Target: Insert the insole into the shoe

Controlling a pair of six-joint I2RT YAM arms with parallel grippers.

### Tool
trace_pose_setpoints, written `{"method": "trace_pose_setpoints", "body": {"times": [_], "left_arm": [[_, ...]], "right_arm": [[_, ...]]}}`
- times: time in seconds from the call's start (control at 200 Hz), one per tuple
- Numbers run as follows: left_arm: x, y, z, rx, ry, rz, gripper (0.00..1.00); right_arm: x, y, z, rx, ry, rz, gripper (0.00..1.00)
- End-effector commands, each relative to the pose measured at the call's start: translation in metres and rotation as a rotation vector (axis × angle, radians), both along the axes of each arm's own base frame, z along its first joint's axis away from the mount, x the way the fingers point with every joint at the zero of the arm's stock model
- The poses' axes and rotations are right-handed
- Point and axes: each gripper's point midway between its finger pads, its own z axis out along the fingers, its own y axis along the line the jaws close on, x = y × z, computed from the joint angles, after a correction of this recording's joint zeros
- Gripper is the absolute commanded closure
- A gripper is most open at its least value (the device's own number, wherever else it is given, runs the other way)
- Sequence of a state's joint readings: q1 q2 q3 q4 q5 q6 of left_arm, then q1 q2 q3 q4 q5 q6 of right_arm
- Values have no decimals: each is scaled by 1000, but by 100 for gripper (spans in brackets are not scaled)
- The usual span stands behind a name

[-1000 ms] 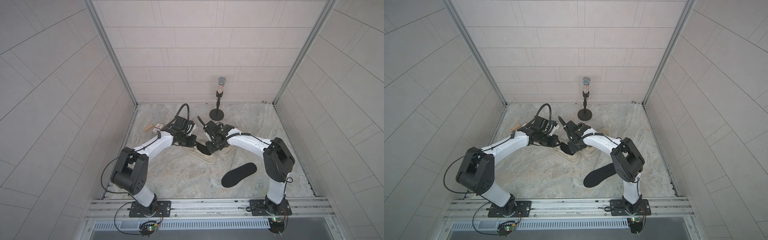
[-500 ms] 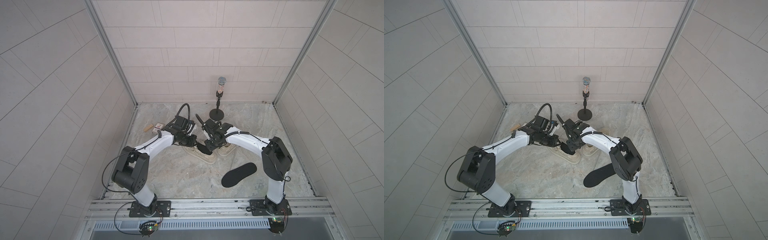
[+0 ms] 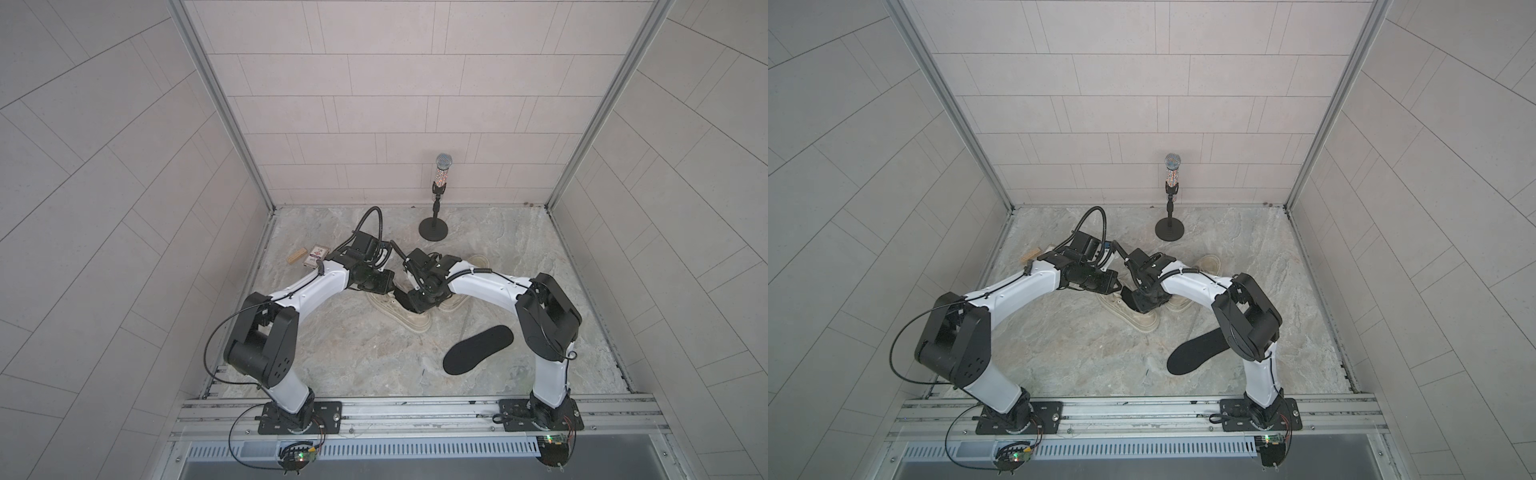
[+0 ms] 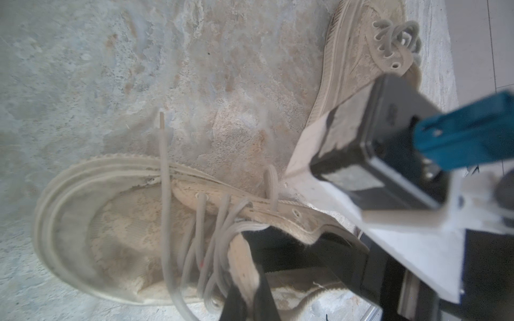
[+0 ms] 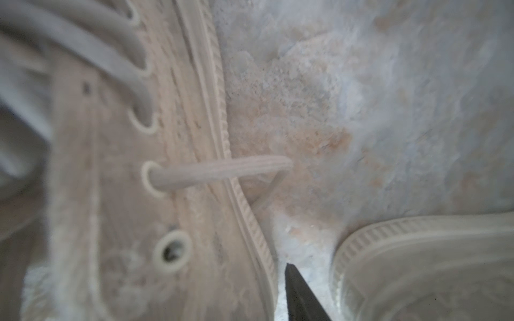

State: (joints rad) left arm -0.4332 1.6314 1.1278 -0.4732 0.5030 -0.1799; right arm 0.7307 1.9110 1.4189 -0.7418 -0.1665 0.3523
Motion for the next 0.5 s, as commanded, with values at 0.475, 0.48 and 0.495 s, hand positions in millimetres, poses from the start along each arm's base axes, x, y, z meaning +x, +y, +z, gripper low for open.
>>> {"method": "trace_pose_setpoints", "body": {"times": [0.475,0.48,0.495], "left_arm": [[18,2,10,38,-103,-30,100],[18,2,10,39,-103,-30,100],[19,2,11,39,-107,-29,100]], "right_arm": [[-43,-42,-34,-232,220,71,65],[-44,-42,-35,-231,226,72,65],[-48,-40,-38,-224,244,77,65]]}}
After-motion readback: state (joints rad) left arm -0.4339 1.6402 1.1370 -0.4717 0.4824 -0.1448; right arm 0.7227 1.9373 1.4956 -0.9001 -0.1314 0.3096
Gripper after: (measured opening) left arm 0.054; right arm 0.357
